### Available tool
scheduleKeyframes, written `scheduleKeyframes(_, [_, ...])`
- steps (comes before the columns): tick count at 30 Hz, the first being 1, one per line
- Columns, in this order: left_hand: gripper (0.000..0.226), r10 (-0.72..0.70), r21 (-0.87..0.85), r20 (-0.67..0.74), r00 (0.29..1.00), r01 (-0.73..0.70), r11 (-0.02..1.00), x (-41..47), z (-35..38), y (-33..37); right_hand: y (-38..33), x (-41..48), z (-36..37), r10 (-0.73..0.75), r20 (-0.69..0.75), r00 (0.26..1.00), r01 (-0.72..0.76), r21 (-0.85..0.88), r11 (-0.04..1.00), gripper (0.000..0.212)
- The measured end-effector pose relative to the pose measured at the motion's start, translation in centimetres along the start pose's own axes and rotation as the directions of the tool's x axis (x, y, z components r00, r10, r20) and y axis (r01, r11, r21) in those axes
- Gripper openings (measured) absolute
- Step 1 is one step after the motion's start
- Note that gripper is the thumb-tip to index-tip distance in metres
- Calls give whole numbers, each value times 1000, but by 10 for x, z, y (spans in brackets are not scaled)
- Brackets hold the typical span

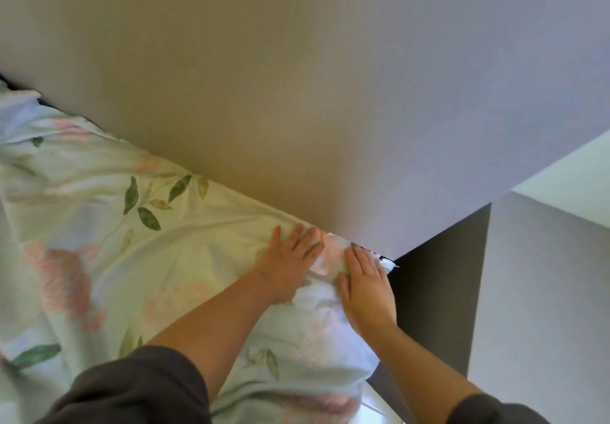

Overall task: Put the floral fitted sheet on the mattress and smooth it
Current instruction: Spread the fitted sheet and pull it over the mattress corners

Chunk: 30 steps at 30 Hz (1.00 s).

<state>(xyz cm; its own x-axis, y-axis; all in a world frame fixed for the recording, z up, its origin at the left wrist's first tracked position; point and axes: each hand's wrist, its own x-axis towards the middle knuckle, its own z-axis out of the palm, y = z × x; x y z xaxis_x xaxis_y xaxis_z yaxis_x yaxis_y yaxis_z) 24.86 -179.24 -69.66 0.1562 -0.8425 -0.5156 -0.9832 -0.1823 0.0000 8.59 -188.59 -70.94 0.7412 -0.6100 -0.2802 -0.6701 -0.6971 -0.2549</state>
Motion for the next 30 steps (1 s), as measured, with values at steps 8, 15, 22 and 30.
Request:
scheduleKeyframes(8, [70, -67, -80, -146, 987, 56, 995, -2, 2, 43, 26, 4, -12, 669, 122, 733, -442, 833, 332, 27])
scheduleKeyframes(15, [65, -181, -194, -266, 947, 132, 972, -4, -1, 56, 54, -1, 5, 603, 131, 787, -432, 815, 386, 10])
scheduleKeyframes(22, [58, -135, -175, -251, 958, 93, 980, -4, 8, 50, 61, 38, 2, 731, 103, 674, -558, 720, 412, 15])
scheduleKeyframes(30, [60, -177, -191, -282, 943, 126, 974, 18, 13, 66, 78, 66, 23, 759, 226, 611, -747, 483, 457, 19])
